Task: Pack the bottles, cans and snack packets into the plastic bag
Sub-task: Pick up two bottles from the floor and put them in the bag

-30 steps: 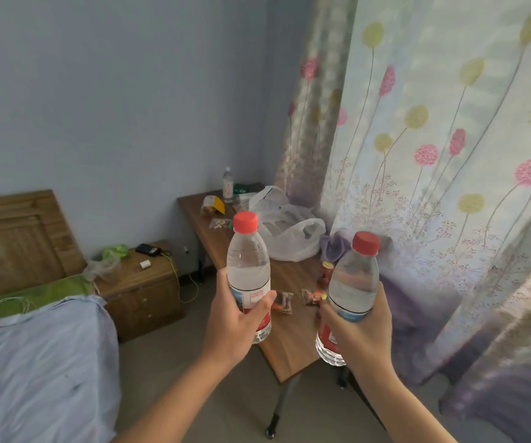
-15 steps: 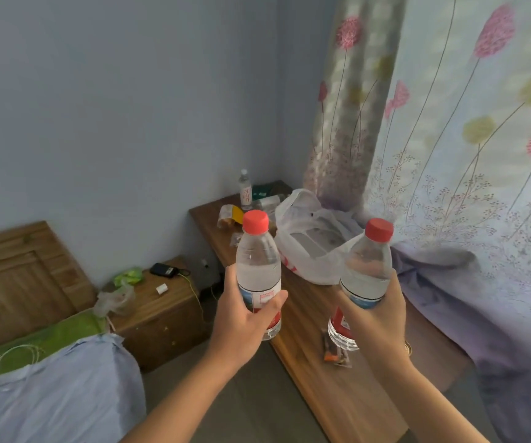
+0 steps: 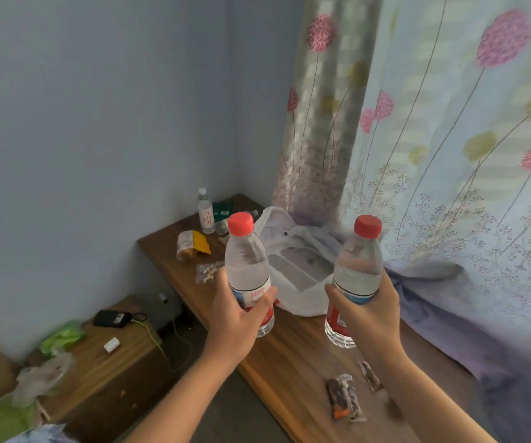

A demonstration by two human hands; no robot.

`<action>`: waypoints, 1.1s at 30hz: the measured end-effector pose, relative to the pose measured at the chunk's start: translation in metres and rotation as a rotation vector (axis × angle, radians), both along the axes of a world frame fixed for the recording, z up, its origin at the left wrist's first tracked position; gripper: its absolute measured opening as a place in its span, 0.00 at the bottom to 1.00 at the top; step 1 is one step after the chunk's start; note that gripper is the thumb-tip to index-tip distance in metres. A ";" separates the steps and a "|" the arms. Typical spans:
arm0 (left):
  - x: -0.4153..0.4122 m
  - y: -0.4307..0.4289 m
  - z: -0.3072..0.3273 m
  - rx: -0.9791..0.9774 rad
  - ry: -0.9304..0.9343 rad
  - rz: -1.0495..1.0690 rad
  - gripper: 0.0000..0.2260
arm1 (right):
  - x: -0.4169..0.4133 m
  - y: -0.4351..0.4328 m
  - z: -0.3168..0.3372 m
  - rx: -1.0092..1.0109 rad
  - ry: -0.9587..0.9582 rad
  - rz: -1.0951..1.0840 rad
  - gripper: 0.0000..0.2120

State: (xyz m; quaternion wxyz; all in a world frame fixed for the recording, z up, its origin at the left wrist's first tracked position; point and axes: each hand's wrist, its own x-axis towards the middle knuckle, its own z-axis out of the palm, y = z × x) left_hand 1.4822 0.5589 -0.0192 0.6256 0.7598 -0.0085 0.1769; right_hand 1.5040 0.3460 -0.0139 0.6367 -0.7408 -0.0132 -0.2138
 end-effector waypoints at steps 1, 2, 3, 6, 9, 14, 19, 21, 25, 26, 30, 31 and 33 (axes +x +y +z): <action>0.012 0.007 -0.002 0.003 -0.003 -0.020 0.33 | 0.008 0.005 -0.002 0.003 0.003 -0.026 0.20; 0.024 0.015 -0.004 0.007 -0.002 -0.042 0.33 | 0.015 0.011 -0.003 0.005 0.005 -0.051 0.20; 0.036 0.024 -0.006 0.011 -0.001 -0.064 0.33 | 0.023 0.018 -0.005 0.006 0.004 -0.076 0.20; 0.076 0.054 -0.008 0.012 -0.002 -0.141 0.32 | 0.043 0.045 -0.007 0.020 0.004 -0.155 0.21; 0.115 0.083 -0.007 0.013 -0.006 -0.235 0.31 | 0.060 0.078 -0.008 0.054 0.018 -0.235 0.21; 0.169 0.109 0.005 0.065 -0.031 -0.361 0.29 | 0.081 0.123 -0.004 0.034 0.029 -0.365 0.24; 0.211 0.108 -0.007 0.095 -0.040 -0.452 0.31 | 0.099 0.141 -0.009 0.005 0.076 -0.474 0.24; 0.226 0.105 -0.018 0.103 -0.023 -0.487 0.31 | 0.107 0.142 -0.013 0.003 0.088 -0.513 0.24; 0.253 0.093 -0.040 0.126 0.021 -0.567 0.27 | 0.126 0.138 -0.026 0.007 0.127 -0.604 0.23; 0.260 0.089 -0.046 0.127 0.030 -0.578 0.27 | 0.131 0.135 -0.030 0.011 0.137 -0.619 0.23; 0.291 0.068 -0.058 0.149 0.071 -0.592 0.30 | 0.162 0.124 -0.042 0.036 0.160 -0.667 0.23; 0.301 0.062 -0.060 0.162 0.077 -0.594 0.30 | 0.172 0.120 -0.045 0.041 0.165 -0.674 0.24; 0.323 0.048 -0.065 0.190 0.095 -0.598 0.30 | 0.197 0.111 -0.053 0.043 0.172 -0.685 0.25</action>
